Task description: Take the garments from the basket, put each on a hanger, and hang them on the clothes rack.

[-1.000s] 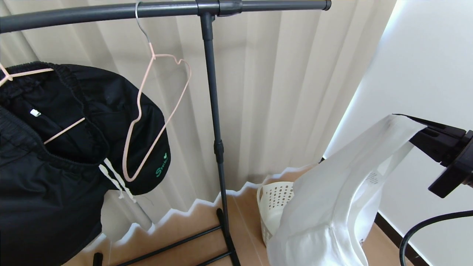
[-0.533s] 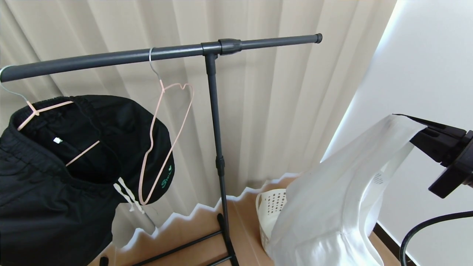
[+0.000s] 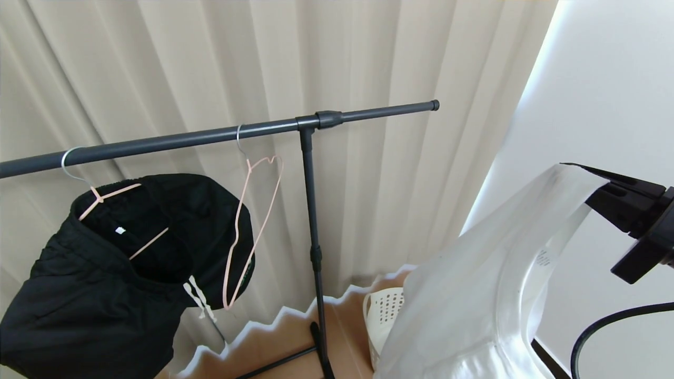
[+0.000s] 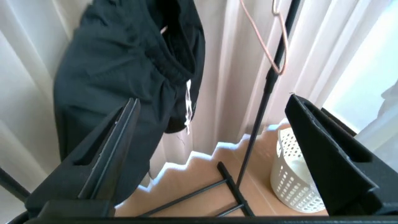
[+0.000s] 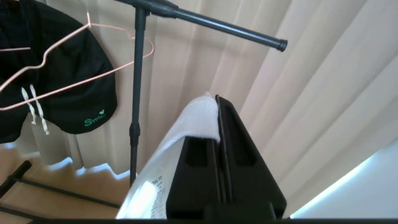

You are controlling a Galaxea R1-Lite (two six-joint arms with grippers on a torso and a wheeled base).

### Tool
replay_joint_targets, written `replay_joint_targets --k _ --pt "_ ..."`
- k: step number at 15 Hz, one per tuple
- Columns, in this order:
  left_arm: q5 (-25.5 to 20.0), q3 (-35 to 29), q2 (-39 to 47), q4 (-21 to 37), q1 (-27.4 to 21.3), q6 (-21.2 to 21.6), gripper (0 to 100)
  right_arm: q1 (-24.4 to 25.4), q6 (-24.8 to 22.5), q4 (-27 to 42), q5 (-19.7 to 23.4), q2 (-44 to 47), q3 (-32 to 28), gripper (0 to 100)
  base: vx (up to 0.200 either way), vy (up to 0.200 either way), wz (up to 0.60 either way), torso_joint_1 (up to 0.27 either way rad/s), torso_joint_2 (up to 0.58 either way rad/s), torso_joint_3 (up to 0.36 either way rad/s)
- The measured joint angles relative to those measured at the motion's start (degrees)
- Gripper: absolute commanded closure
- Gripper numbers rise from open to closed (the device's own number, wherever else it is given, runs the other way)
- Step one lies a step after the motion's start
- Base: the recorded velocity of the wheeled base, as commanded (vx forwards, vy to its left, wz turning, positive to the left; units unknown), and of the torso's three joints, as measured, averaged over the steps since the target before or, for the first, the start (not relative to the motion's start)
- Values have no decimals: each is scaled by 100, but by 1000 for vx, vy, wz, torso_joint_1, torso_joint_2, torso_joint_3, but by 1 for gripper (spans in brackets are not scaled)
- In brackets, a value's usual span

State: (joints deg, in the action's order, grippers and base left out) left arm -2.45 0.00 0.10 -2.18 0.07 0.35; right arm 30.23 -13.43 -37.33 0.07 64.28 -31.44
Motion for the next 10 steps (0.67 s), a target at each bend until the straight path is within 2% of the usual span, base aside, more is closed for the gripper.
replay_joint_targets --k 6,8,10 --pt "0 0 0 0 0 -2 0 -2 0 0 0 0 11 100 0 0 0 164 -360 -124" --pt "5 0 0 2 0 0 0 -2 0 0 6 0 18 100 0 0 0 168 -351 -56" --pt "7 0 0 0 0 9 0 0 0 -13 9 0 33 100 0 0 0 46 -122 32"
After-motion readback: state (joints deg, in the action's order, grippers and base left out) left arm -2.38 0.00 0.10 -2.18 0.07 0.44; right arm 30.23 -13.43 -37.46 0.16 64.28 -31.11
